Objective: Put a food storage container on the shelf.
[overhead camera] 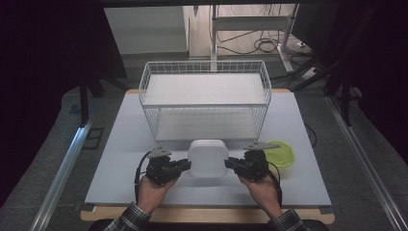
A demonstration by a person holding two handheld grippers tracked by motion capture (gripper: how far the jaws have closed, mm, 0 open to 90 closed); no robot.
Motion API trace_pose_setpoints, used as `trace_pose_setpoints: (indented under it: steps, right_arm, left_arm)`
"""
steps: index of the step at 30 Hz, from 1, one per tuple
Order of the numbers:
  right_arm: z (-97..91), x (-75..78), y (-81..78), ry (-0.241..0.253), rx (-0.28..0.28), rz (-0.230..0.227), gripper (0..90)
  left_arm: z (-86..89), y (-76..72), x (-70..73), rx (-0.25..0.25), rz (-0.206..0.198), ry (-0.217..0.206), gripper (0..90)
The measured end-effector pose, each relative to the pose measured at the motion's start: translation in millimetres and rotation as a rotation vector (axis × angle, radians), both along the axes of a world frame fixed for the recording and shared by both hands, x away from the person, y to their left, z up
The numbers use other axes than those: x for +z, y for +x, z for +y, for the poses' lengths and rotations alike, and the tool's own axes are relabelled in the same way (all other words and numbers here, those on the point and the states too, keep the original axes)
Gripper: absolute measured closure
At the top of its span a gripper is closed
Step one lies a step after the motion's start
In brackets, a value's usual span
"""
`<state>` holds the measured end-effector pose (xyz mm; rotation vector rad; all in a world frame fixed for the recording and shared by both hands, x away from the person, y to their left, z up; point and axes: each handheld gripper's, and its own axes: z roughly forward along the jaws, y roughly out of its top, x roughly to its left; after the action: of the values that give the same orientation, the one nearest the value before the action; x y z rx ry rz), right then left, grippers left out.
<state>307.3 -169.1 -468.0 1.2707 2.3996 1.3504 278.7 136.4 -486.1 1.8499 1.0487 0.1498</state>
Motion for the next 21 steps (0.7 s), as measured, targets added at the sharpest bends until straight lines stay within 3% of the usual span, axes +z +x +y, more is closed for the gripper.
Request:
trace_pose_setpoints:
  steps: [15,21]
  right_arm:
    - [4.6,35.8,5.8,0.030,0.024,-0.116,78.1]
    - [6.4,55.8,10.7,0.041,0.026,-0.153,78.2]
  left_arm:
    - [7.3,7.6,31.9,0.011,-0.063,-0.010,78.9]
    - [9.8,13.5,57.9,0.014,-0.112,-0.002,78.9]
